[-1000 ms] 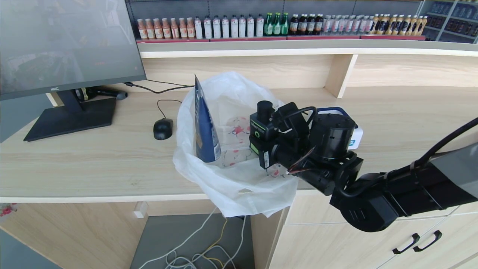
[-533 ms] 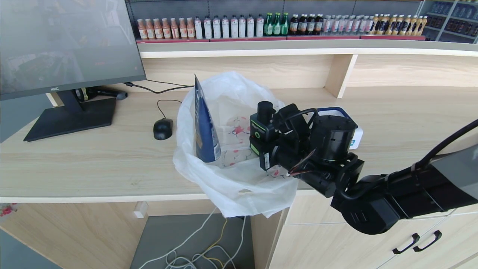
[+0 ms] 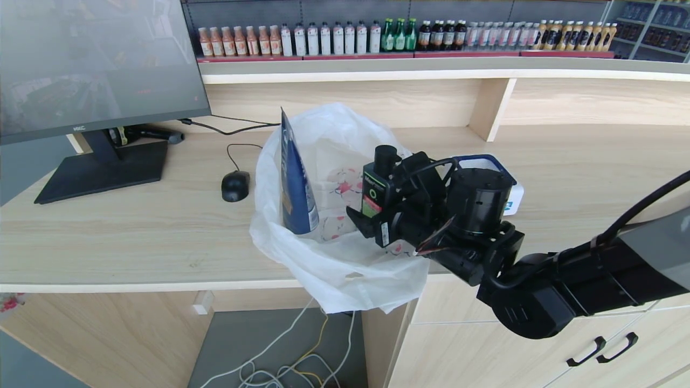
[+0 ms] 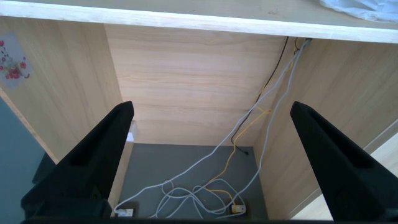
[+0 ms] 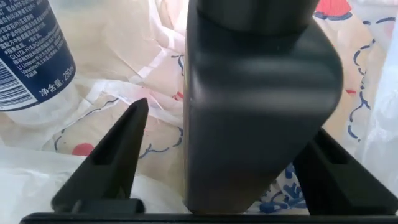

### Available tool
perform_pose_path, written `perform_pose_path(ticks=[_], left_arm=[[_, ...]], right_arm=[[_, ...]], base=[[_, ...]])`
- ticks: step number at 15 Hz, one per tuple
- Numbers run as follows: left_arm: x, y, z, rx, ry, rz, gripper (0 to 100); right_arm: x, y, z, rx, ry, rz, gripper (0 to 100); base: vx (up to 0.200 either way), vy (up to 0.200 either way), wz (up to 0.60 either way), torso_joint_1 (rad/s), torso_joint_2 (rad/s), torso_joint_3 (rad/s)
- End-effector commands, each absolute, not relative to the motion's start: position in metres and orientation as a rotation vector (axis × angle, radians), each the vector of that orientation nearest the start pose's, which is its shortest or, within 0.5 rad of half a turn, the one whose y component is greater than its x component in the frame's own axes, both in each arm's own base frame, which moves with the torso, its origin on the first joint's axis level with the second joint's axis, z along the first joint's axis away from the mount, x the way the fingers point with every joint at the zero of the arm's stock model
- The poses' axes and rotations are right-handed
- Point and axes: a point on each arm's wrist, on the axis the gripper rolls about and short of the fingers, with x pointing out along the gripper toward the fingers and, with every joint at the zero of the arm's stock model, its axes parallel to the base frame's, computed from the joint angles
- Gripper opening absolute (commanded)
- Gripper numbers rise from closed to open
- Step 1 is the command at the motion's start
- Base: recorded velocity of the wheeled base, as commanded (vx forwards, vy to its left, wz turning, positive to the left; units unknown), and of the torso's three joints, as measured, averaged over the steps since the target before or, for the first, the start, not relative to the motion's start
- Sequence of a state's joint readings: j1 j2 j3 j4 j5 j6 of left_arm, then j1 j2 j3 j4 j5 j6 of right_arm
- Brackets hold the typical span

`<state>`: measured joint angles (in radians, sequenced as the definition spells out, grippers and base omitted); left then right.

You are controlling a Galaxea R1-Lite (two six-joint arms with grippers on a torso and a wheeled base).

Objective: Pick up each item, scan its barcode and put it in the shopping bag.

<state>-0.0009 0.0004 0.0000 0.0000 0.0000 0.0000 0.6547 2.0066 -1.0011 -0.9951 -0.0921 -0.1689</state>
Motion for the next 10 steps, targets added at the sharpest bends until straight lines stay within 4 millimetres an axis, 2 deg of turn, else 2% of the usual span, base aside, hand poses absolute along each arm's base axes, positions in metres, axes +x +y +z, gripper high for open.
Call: perform_pose_path(ticks=[1, 6, 10], left_arm=[[-0.023, 0.000, 0.075, 0.000, 0.000, 0.000, 100], [-0.023, 0.000, 0.075, 0.000, 0.000, -0.002, 100], [-0.023, 0.000, 0.075, 0.000, 0.000, 0.000, 100]], right_arm=[[0.308, 0.234, 0.165, -0.162, -0.053, 0.561, 100], [0.306, 0.232, 0.167, -0.146, -0.095, 0.557, 100], [0.296, 0.234, 0.182, -0.105, -0.166, 0.576, 100]], base=[[0.000, 0.000, 0.00, 0.000, 0.00, 0.000], [0.000, 0.000, 0.00, 0.000, 0.00, 0.000], [0.000, 0.000, 0.00, 0.000, 0.00, 0.000]])
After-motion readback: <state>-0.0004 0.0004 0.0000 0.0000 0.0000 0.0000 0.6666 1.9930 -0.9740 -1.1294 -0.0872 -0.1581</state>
